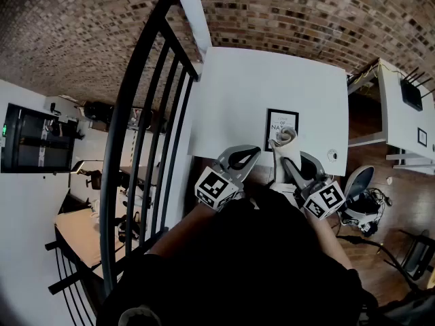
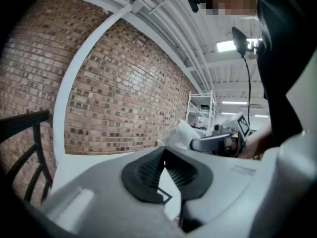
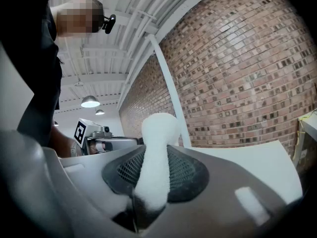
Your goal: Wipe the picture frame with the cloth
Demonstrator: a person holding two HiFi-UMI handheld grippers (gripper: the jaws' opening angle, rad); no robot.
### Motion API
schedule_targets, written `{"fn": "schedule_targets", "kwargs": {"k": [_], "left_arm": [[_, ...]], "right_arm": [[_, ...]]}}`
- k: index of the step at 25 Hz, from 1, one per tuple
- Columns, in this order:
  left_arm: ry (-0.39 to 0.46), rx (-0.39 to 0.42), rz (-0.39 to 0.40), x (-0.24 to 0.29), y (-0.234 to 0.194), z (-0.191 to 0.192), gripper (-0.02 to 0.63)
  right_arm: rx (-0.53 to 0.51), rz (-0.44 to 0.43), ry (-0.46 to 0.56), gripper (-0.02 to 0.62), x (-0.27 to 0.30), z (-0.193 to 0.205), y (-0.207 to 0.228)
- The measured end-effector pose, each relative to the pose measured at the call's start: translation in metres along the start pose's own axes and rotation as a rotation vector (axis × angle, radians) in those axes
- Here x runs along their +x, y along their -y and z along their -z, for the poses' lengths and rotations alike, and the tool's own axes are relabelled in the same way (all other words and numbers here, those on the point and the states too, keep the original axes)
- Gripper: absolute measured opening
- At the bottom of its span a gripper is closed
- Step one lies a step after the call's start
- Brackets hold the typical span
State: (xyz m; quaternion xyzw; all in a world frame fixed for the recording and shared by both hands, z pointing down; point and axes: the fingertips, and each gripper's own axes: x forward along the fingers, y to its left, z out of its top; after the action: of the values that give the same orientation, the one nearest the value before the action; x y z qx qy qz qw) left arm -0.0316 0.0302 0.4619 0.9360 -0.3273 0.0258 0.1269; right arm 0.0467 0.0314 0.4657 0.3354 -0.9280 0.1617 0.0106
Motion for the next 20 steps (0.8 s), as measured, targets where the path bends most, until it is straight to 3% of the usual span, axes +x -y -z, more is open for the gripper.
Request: {"fn": "schedule_targets", "kwargs": {"k": [13, 20], "left_arm": [[-0.020, 0.024, -0.081, 0.105, -0.018, -0.011, 0.001], [-0.060, 0.023, -0.133, 0.129, -0.025, -0.001, 0.001]], "right_arm": [[0.064, -0.075, -0.025, 0.110, 0.006, -0.007, 0.110], [0.107, -0.077, -0.084, 0.110, 0.014, 0.017, 0.155]]}}
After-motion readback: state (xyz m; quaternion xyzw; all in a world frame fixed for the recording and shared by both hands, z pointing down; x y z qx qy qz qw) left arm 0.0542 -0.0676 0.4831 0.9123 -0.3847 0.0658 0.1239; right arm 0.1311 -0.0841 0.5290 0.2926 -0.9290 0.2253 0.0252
